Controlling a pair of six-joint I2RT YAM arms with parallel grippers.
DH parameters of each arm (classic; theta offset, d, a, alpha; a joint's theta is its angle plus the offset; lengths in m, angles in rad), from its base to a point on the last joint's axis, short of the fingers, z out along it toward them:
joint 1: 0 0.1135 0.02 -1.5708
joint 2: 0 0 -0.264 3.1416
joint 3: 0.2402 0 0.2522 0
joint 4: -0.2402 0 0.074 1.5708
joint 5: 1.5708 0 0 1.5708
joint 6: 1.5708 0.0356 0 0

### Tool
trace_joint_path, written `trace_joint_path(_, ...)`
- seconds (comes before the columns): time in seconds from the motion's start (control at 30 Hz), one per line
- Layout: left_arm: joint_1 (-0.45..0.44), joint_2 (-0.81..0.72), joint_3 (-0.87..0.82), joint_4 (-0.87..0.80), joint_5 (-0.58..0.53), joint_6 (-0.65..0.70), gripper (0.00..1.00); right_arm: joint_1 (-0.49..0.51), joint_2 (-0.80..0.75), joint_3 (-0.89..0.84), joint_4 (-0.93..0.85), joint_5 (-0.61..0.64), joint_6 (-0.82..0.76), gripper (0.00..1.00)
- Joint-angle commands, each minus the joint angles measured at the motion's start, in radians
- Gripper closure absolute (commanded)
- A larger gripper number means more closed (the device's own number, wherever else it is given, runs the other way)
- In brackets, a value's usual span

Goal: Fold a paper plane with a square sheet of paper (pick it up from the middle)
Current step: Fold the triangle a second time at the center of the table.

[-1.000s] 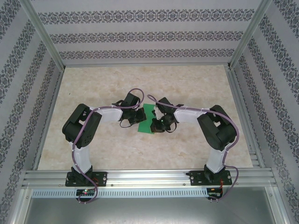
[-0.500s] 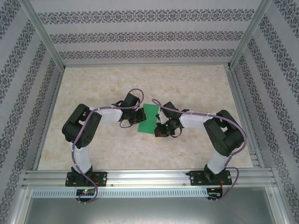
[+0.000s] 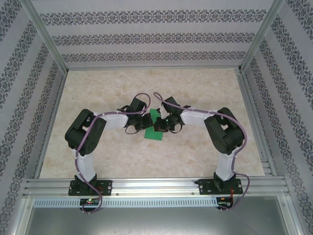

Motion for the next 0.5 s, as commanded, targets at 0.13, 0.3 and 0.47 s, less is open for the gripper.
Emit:
trace_joint_path(0.13, -0.004, 0.048, -0.047, -0.134, -0.101, 0.003, 1.00, 0.014, 0.026, -0.016, -0.077, 0.016, -0.025, 0.94)
trace_joint_path(0.3, -0.004, 0.047, -0.051, -0.139, -0.112, 0.002, 1.00, 0.012, -0.039, -0.116, -0.107, 0.047, -0.045, 0.94)
trace_joint_path(0.47, -0.003, 0.047, -0.044, -0.143, -0.098, 0.007, 1.00, 0.013, -0.126, -0.231, -0.082, 0.041, -0.033, 0.94)
